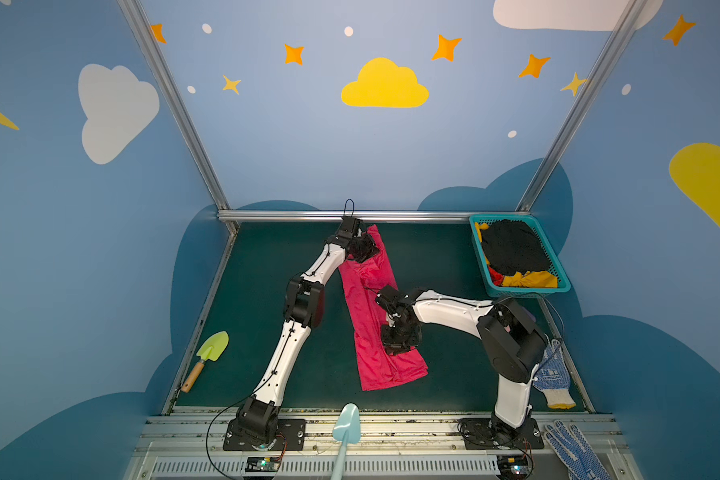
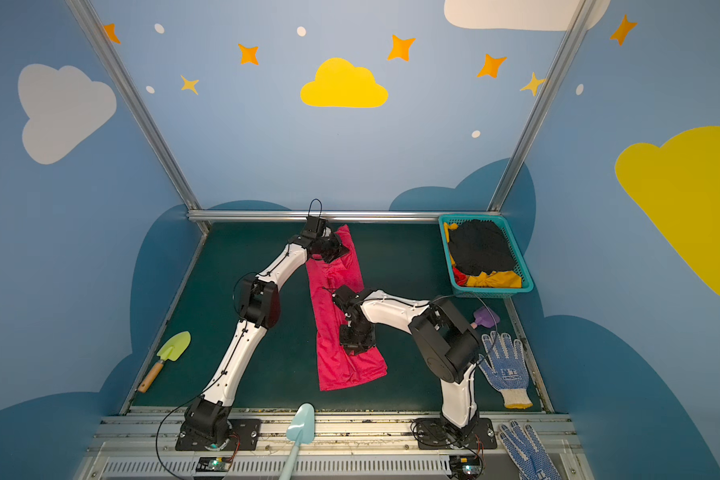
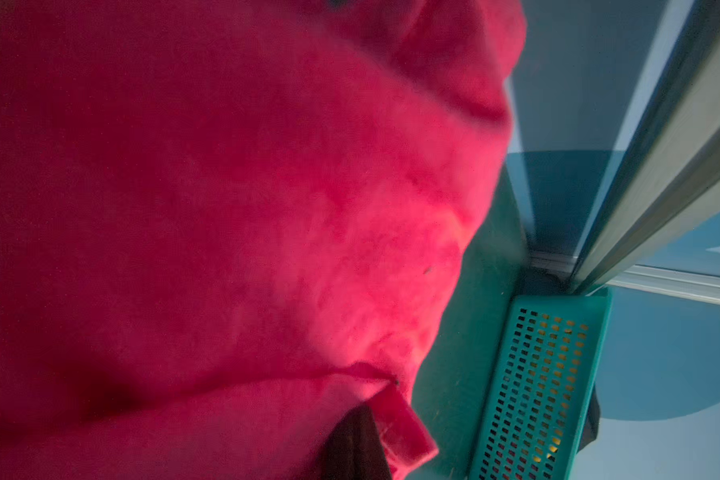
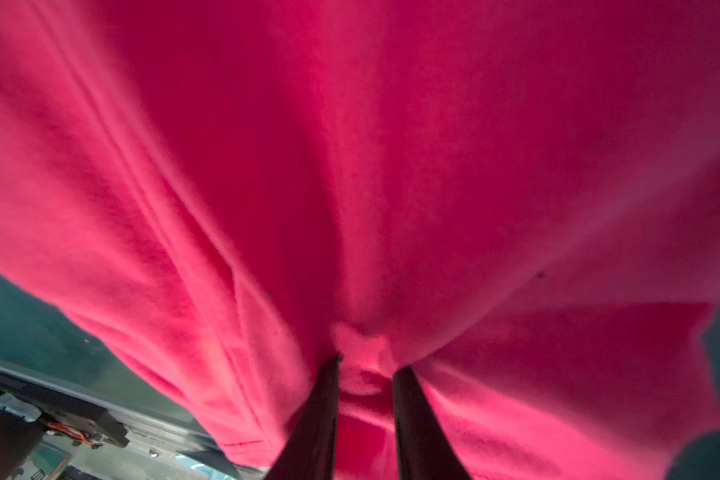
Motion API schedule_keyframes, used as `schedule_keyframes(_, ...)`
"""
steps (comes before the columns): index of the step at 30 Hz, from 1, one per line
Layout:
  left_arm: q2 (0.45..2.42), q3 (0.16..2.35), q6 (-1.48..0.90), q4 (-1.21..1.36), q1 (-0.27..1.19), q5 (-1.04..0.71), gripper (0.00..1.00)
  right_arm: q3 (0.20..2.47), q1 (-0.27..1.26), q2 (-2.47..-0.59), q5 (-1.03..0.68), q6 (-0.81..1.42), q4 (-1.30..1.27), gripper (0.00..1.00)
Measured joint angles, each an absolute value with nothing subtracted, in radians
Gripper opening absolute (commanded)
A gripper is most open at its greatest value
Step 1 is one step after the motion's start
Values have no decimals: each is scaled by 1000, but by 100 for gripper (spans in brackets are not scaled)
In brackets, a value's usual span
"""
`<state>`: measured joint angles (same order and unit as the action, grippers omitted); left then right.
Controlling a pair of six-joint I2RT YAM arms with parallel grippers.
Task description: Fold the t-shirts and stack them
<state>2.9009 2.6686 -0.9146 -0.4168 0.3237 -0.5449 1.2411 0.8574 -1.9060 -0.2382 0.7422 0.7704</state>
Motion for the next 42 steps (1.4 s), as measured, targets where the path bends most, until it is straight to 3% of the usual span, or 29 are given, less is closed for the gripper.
schedule_keyframes(8, 2913, 2687, -963, -358, 324, -551, 10, 1252, 873, -1903, -247, 759, 759, 39)
schedule_keyframes(17, 2785, 2686, -887, -432, 329, -558, 51, 1316, 884, -1761, -200, 718, 799, 56)
schedule_keyframes(25, 2435, 2652, -701, -680, 332, -489, 55, 1227, 827, -1542, -125, 675, 828, 61)
schedule_keyframes(28, 2223, 2433, -620, -787, 345, -385, 57, 1131, 794, -1508, -107, 668, 831, 65)
schedule_keyframes(35, 1679, 1519, -602, -796, 445, -239, 71, 934, 776, -1505, -117, 657, 796, 70)
schedule_keyframes(39, 1523, 1188, -658, -807, 526, -236, 78, 892, 781, -1513, -147, 657, 738, 70)
schedule_keyframes(42, 1467, 1060, -699, -805, 596, -239, 84, 865, 803, -1525, -166, 669, 693, 70)
